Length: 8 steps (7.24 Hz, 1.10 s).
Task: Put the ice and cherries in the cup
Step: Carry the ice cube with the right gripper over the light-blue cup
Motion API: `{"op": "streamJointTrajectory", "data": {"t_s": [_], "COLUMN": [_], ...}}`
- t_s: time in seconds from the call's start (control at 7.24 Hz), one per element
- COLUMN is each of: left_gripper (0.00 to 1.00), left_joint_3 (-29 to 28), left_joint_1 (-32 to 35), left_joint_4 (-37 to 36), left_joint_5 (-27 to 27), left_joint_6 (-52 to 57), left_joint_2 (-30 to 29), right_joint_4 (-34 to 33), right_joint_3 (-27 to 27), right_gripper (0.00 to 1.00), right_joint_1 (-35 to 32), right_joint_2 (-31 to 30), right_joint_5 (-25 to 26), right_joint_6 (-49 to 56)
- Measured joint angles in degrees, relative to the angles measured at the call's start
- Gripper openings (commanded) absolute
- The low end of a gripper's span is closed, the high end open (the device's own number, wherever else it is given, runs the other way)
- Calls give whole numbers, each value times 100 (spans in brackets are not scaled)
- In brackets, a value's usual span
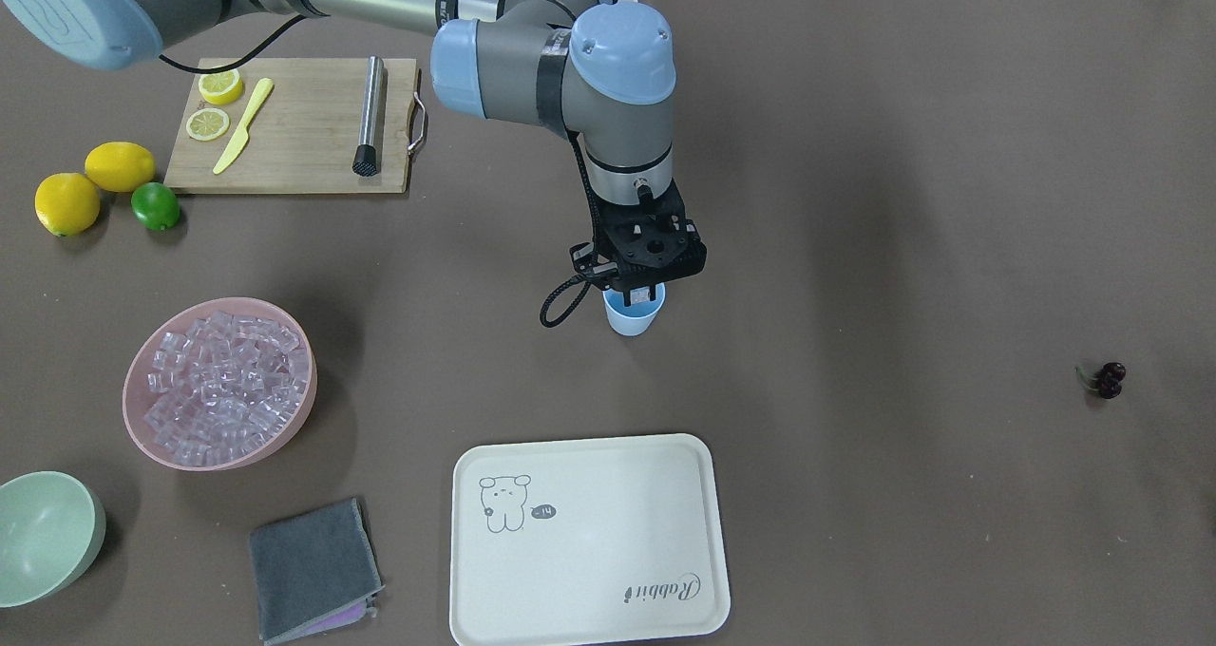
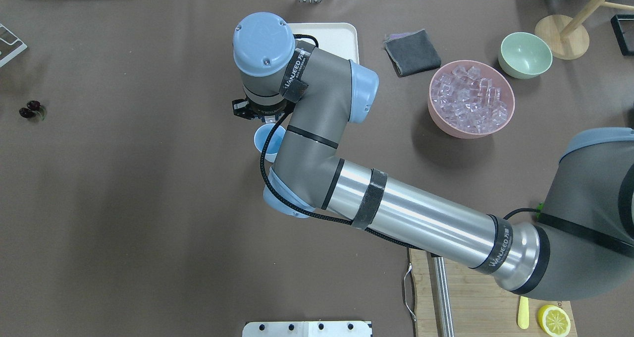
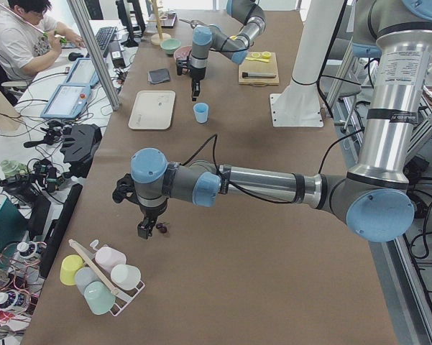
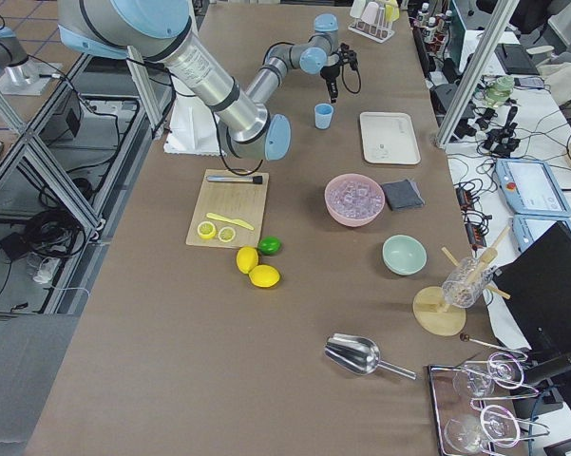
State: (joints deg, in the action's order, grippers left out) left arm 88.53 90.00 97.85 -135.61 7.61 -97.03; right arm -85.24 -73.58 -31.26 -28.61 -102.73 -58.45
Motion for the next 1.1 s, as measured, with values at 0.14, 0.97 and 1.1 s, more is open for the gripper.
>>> {"op": "streamJointTrajectory", "data": {"t_s": [0.14,0.97,1.1], "left_gripper": [98,98,98], "left_joint_3": [-15,-32,-27], "left_joint_1": [0,0,0], "left_joint_4": [4,14,14], "left_joint_5": [0,8,8], "left_joint_6": [2,-5,-5], "left_joint_2": [-1,-17,-17], "right_joint_4": [11,49,61], "right_joint_3": [23,19,5], "right_gripper": [0,99,99], "right_joint_1": [80,262,234], "right_joint_2": [0,-52,-42], "right_joint_5": [118,431,429], "right_joint_6": [-6,47,48]}}
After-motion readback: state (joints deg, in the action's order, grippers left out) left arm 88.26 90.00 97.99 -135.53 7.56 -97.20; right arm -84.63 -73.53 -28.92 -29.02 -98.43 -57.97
